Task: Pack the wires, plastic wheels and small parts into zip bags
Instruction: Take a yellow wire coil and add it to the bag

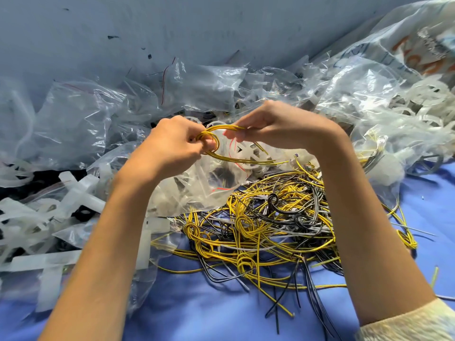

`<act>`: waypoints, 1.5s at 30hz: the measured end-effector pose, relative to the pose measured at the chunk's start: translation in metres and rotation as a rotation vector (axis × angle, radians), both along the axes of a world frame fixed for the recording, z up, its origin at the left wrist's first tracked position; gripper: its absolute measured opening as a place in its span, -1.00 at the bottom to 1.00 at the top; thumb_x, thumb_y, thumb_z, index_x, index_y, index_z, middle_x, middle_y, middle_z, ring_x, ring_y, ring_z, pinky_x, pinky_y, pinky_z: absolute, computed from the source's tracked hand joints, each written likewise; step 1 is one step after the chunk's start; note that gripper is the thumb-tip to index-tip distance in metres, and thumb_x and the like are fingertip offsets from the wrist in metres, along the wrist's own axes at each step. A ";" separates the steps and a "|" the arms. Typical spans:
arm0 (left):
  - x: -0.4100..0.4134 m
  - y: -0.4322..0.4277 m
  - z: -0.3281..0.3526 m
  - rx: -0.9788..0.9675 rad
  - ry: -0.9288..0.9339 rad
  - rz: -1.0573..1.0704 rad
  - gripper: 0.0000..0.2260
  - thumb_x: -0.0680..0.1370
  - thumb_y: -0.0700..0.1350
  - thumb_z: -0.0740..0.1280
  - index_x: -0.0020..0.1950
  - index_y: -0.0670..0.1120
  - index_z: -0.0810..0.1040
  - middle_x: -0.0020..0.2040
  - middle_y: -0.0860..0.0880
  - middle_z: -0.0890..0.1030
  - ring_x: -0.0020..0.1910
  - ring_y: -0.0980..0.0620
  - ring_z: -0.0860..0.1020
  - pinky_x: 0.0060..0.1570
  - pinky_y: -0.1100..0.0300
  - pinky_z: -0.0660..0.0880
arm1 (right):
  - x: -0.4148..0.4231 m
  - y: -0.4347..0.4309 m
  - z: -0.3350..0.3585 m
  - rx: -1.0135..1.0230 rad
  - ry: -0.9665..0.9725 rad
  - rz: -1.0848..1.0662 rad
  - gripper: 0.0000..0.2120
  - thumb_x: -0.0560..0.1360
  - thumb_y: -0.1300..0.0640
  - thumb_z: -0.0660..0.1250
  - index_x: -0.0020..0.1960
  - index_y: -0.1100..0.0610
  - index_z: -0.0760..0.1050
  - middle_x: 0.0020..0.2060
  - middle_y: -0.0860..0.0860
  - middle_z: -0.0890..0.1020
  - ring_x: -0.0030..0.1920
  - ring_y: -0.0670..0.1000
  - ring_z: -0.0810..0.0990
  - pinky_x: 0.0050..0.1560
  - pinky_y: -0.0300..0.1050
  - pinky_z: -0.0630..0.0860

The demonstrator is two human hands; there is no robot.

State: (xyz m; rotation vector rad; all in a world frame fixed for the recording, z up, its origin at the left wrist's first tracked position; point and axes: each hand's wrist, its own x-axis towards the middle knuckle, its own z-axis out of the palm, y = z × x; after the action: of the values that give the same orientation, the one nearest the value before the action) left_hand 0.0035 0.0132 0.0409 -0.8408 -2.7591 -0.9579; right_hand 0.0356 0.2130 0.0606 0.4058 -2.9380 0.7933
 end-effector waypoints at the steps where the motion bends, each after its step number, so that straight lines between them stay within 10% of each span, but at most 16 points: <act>1: 0.000 0.000 0.000 0.008 -0.005 -0.003 -0.83 0.54 -0.08 0.36 -0.22 -0.11 0.62 -0.28 -0.15 0.59 -0.26 -0.10 0.47 -0.27 0.13 0.34 | 0.001 0.000 -0.001 0.023 -0.053 -0.001 -0.70 0.53 -0.13 0.27 0.11 -0.02 0.64 -0.18 -0.08 0.68 -0.16 -0.13 0.55 -0.19 -0.17 0.42; 8: -0.005 -0.001 -0.002 0.089 0.052 0.060 -0.89 0.52 -0.13 0.37 -0.17 -0.10 0.67 -0.30 -0.19 0.60 -0.31 -0.04 0.44 -0.36 0.20 0.33 | 0.004 -0.009 0.000 -0.051 -0.181 0.060 -0.60 0.59 -0.10 0.11 0.23 0.08 0.56 -0.02 -0.09 0.64 -0.10 -0.18 0.67 -0.12 -0.08 0.54; 13: -0.006 -0.002 -0.001 0.153 0.062 0.095 -0.91 0.50 -0.13 0.40 -0.16 -0.11 0.66 -0.29 -0.20 0.58 -0.28 -0.07 0.43 -0.26 0.17 0.31 | 0.002 -0.005 -0.005 -0.020 -0.315 0.104 -0.73 0.58 -0.12 0.13 -0.23 -0.32 0.50 -0.18 -0.21 0.60 -0.26 -0.17 0.59 -0.18 -0.28 0.56; 19: -0.006 -0.001 -0.002 0.145 0.074 0.119 -0.89 0.52 -0.20 0.36 -0.16 -0.07 0.65 -0.35 -0.02 0.56 -0.28 -0.01 0.46 -0.30 0.20 0.35 | 0.002 -0.004 -0.007 -0.018 -0.362 0.116 -0.71 0.59 -0.08 0.17 0.28 -0.17 0.47 -0.49 -0.29 0.52 -0.33 -0.24 0.53 -0.10 -0.24 0.55; 26: -0.008 -0.004 -0.002 0.098 0.091 0.132 -0.89 0.52 -0.16 0.36 -0.16 -0.13 0.65 -0.39 -0.04 0.51 -0.37 0.03 0.37 -0.36 0.18 0.31 | 0.004 -0.007 -0.007 -0.030 -0.421 0.099 -0.69 0.63 -0.02 0.10 0.33 -0.16 0.41 0.04 -0.10 0.64 0.13 -0.01 0.60 0.23 0.07 0.50; 35: -0.008 -0.005 -0.002 0.182 0.126 0.162 -0.85 0.50 -0.25 0.36 -0.14 -0.05 0.68 -0.37 0.04 0.55 -0.33 0.07 0.44 -0.23 0.21 0.35 | -0.005 -0.014 -0.019 -0.089 -0.461 0.135 -0.68 0.62 -0.04 0.10 0.35 -0.18 0.36 -0.16 0.06 0.62 -0.07 -0.06 0.61 0.21 0.06 0.52; 38: -0.008 -0.007 -0.002 0.198 0.110 0.166 -0.90 0.50 -0.20 0.37 -0.15 -0.06 0.68 -0.41 0.05 0.52 -0.35 0.07 0.43 -0.30 0.21 0.32 | -0.005 -0.012 -0.018 -0.066 -0.441 0.117 -0.63 0.60 -0.09 0.11 0.38 -0.10 0.39 -0.08 0.14 0.67 0.07 0.07 0.62 0.17 0.00 0.55; 45: -0.009 -0.009 -0.002 0.109 0.081 0.153 -0.83 0.52 -0.12 0.38 -0.28 0.01 0.58 -0.44 0.04 0.46 -0.39 0.08 0.36 -0.38 0.21 0.29 | -0.003 -0.005 -0.016 -0.060 -0.291 0.072 -0.63 0.60 -0.10 0.14 0.07 0.11 0.61 -0.36 -0.05 0.50 -0.34 -0.12 0.39 -0.30 -0.30 0.33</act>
State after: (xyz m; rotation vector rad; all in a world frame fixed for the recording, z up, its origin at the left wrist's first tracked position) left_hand -0.0052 0.0046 0.0392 -0.6267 -2.6309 -1.0117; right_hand 0.0324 0.2079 0.0441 0.4266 -3.1690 1.0284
